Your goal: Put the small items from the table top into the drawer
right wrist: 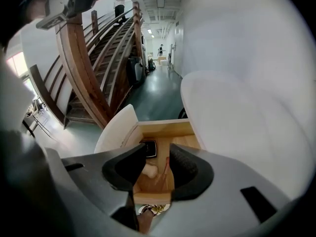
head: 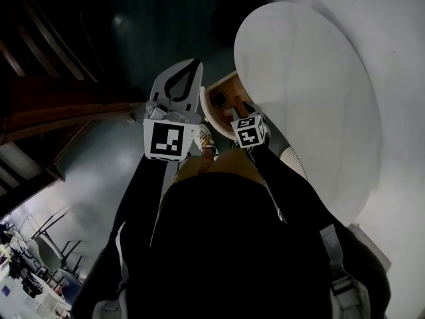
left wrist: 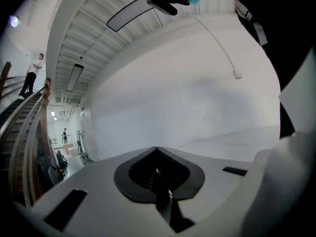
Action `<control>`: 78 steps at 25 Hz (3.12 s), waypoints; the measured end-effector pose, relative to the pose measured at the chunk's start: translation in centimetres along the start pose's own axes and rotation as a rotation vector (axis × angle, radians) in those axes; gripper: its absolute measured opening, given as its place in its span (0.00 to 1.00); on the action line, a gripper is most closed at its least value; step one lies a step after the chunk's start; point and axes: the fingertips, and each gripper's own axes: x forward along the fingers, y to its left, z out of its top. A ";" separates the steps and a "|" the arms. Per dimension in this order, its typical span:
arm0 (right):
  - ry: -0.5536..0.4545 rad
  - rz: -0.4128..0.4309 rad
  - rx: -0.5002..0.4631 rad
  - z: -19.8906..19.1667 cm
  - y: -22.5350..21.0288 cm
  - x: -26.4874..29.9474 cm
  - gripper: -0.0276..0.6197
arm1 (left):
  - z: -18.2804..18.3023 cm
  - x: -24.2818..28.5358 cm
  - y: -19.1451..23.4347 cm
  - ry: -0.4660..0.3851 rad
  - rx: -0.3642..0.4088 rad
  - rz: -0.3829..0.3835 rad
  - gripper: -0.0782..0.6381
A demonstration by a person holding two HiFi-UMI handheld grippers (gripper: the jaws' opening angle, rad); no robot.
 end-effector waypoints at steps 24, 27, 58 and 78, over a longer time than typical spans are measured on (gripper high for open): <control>-0.394 -0.086 0.014 12.6 -1.0 -9.1 0.30 | 2.3 0.0 1.0 -0.080 -0.007 -0.022 0.13; -0.508 -0.099 -0.005 16.2 -1.8 -12.2 0.30 | 3.1 0.3 0.7 -0.091 0.007 -0.032 0.13; -1.020 -0.065 -0.139 27.0 -11.3 -32.1 0.30 | 10.5 3.5 -4.3 -0.129 0.051 0.131 0.13; -1.011 -0.027 -0.166 26.4 -11.8 -32.5 0.08 | 11.2 3.9 -5.7 -0.135 0.062 0.143 0.13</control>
